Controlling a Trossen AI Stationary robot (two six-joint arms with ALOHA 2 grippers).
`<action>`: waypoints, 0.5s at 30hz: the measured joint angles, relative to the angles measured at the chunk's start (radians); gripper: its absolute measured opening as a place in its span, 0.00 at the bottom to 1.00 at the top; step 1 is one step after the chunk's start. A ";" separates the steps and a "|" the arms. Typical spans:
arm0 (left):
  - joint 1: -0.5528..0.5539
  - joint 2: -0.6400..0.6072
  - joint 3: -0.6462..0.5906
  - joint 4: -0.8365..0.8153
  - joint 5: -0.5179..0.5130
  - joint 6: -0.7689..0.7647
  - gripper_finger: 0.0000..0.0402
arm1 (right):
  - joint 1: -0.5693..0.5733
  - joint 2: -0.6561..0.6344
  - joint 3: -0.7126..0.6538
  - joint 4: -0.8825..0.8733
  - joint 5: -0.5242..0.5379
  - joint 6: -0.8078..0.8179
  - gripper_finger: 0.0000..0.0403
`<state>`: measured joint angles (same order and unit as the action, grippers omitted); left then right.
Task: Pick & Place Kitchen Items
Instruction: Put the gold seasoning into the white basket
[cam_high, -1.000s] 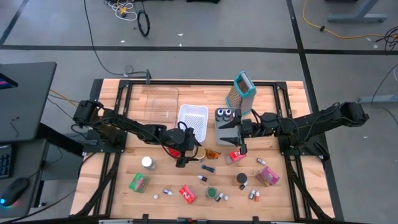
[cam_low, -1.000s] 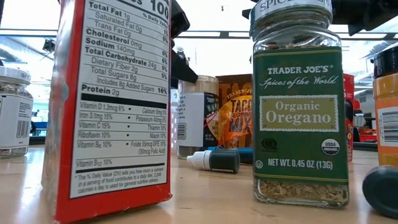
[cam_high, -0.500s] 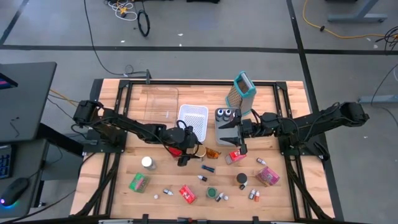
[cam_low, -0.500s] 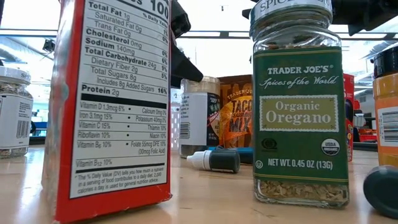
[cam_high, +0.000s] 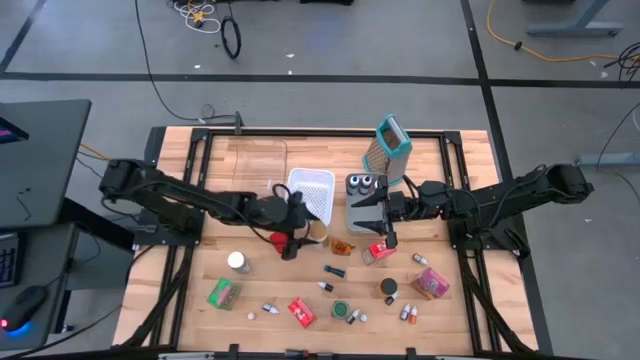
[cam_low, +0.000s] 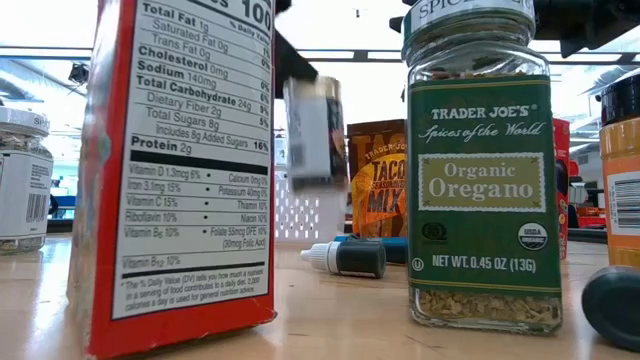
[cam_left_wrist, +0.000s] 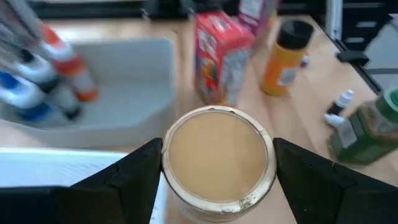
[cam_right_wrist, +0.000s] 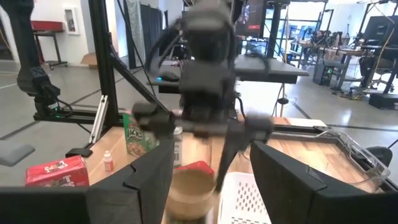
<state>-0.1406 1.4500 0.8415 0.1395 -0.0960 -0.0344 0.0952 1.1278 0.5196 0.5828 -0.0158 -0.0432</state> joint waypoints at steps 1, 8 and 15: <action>0.000 -0.026 0.008 -0.029 -0.029 0.014 0.72 | 0.000 0.000 0.000 0.000 0.000 0.001 0.56; 0.021 -0.186 0.050 -0.158 -0.233 0.033 0.70 | 0.000 0.000 0.000 0.004 0.000 0.001 0.56; 0.132 -0.215 0.050 -0.180 -0.332 0.032 0.71 | 0.000 0.000 -0.001 0.006 0.000 0.001 0.56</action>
<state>-0.0082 1.2350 0.8917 -0.0410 -0.4278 -0.0025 0.0956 1.1278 0.5190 0.5884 -0.0154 -0.0418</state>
